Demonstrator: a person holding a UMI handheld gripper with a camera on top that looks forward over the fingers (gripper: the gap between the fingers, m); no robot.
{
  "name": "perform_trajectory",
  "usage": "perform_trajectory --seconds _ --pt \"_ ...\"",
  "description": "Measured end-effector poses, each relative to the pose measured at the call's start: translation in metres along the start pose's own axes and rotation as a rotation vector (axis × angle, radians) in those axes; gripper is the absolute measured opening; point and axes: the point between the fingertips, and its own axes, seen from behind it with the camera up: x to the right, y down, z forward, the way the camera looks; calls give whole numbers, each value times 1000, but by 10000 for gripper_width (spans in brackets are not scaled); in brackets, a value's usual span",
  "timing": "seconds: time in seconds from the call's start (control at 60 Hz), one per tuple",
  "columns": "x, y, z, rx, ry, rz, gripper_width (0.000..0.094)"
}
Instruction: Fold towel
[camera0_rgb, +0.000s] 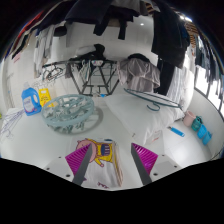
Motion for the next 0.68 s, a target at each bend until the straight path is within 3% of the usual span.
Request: perform_trajectory --seconds 0.067,0.267,0.383,0.683 --pt "7 -10 -48 -2 -10 -18 861" --pt "39 -30 -219 1 1 -29 852" --pt "42 -23 -284 -3 10 3 848" --pt "35 -22 -307 44 31 17 852"
